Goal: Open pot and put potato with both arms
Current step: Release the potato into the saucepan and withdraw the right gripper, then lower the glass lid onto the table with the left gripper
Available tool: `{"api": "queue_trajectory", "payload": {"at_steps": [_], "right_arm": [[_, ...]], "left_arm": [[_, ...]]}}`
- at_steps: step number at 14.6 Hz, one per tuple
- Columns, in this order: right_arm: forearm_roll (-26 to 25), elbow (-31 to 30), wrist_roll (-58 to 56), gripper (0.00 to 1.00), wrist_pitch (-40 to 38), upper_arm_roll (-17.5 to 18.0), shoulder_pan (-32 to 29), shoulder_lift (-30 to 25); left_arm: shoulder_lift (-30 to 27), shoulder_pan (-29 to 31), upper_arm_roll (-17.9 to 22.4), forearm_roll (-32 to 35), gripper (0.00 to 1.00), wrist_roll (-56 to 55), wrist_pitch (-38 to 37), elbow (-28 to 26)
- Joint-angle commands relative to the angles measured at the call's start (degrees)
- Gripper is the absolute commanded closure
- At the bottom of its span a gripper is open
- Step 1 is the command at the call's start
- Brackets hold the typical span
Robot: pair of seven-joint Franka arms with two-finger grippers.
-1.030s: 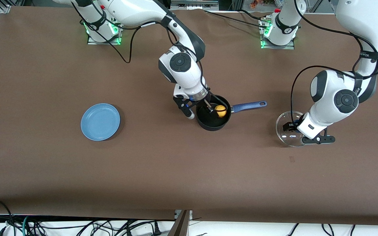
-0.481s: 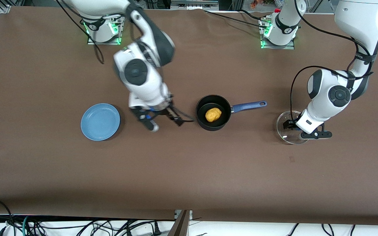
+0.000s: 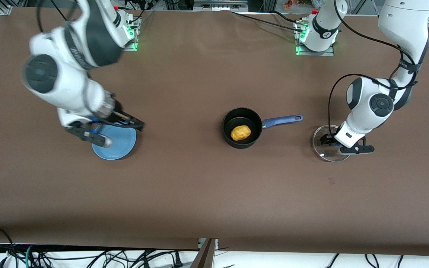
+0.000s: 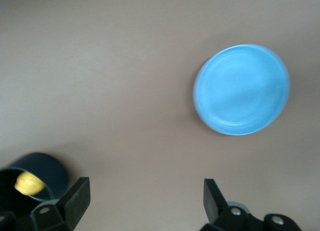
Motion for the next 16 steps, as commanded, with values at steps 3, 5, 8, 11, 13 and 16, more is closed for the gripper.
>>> {"api": "queue_trajectory", "payload": {"at_steps": [3,5,8,11,13,16], "right_arm": [[0.27,-6.85,-18.04,0.00,-6.69,0.81,-10.28,-10.34],[-0.34,-7.11,-25.68,0.00,-9.07,1.16,-14.50,-11.93],[-2.70,-6.94,-33.98,0.00,-10.39,1.16,-18.03,-13.60],[-4.92,-7.29,-33.99,0.00,-11.01,1.16,-18.03,-15.01],[-5.87,-6.76,-33.73,0.00,-11.01,1.16,-17.86,-14.84],[-6.32,-5.71,-33.20,0.00,-10.05,1.16,-17.60,-13.87]], "left_arm": [[-0.12,1.54,-0.34,3.42,0.36,1.18,2.67,-1.47],[-0.12,1.81,-0.34,3.42,0.12,1.62,2.67,-1.47],[-0.21,1.81,-0.34,3.42,0.00,1.89,2.67,-1.30],[-0.99,1.81,-0.34,3.33,0.00,1.71,2.23,-0.77],[-2.57,1.81,-0.52,3.33,0.00,1.36,1.45,-0.68],[-4.77,1.72,-0.87,2.81,0.00,1.36,-4.17,1.77]]}}
